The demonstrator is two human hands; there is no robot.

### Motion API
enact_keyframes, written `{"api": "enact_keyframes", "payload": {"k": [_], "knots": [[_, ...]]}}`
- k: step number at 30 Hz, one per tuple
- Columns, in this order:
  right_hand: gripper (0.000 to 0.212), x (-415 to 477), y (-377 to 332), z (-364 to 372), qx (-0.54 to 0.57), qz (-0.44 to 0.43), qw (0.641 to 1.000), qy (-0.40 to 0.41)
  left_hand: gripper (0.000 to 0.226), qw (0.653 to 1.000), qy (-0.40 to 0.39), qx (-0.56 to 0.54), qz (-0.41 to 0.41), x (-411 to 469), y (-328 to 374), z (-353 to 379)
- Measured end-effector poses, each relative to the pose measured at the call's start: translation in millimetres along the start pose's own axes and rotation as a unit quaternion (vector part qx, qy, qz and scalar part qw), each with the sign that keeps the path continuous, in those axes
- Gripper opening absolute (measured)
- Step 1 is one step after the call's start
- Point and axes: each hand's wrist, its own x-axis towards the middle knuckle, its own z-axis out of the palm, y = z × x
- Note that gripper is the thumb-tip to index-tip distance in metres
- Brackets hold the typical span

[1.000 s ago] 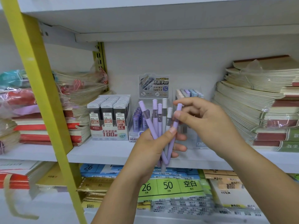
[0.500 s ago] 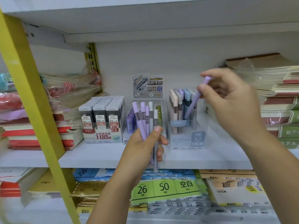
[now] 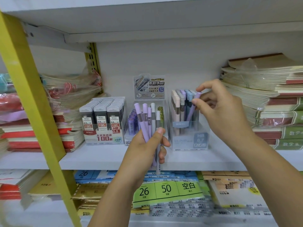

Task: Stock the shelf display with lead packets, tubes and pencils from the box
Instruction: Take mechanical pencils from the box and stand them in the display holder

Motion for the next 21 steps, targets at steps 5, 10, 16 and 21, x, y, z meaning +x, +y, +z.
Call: {"api": "enact_keyframes", "payload": {"k": [5,10,16,21], "knots": [[0.018,1.4,5.3,8.0,-0.121,-0.065,0.989,0.047,0.019,1.000,-0.005,0.001,0.002,0.9,-1.7,1.1],[0.026,5.0,12.6,13.0,-0.162,-0.060,0.984,0.052,0.022,1.000,-0.003,0.016,0.006,1.1,-2.7,0.6],[0.028,4.5,20.0,21.1,-0.151,-0.018,0.988,-0.016,0.023,1.000,-0.007,0.024,0.007,0.8,-0.6,0.6],[0.037,2.6,17.0,18.1,-0.144,0.027,0.988,-0.048,0.027,1.000,-0.010,0.025,0.006,-0.6,-0.7,1.4]]}}
